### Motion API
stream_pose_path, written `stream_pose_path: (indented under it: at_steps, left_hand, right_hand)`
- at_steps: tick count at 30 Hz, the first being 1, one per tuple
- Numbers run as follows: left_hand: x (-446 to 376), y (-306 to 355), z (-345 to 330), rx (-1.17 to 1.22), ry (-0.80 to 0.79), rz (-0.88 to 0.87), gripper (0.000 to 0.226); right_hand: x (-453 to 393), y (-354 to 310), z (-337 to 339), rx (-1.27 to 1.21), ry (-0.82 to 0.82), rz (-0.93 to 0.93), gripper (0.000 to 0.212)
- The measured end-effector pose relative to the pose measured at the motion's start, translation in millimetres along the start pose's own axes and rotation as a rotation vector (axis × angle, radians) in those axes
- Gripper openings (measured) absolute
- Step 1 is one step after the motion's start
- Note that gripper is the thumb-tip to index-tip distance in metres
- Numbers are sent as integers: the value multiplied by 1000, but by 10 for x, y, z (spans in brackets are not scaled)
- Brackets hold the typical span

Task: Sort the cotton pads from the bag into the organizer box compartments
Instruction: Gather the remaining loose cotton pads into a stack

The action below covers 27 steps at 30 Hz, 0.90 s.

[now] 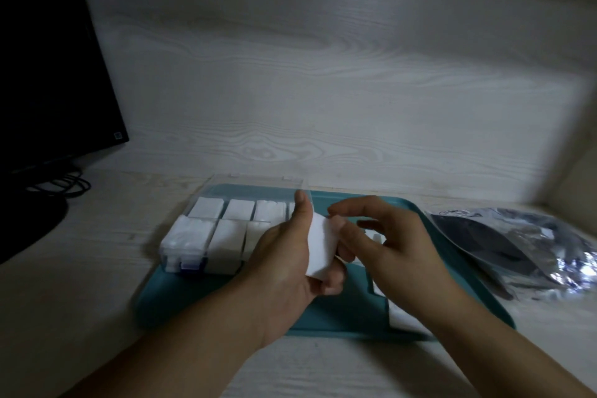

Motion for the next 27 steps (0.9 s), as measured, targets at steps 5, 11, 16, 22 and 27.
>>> stream_pose_path:
  at_steps: [5, 11, 16, 22, 27]
  left_hand:
    - [-10, -17, 10, -38, 11, -41, 57]
    - [-20, -38, 25, -63, -18, -26, 57]
    - [-45, -73, 53, -32, -41, -14, 51]
    - [-106, -123, 131, 119, -71, 20, 65]
    - [-124, -145, 153, 72, -83, 29, 65]
  right_hand:
    - [23, -43, 2, -69, -8, 23, 20]
    - [17, -49, 8, -82, -7, -4, 36]
    - [62, -42, 3, 139, 58, 109, 27]
    - [178, -82, -70, 413, 10, 324, 44]
    - [174, -105, -48, 444, 1, 348, 47]
Point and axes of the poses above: each hand's wrist, its own x-axis away from the middle knuckle, its own z-axis out of the back of the hand, y = z × x, the point moved 2 cm from there along -x, towards the middle knuckle, and after that the axes turned 12 degrees about -z, right-handed, at the moved point
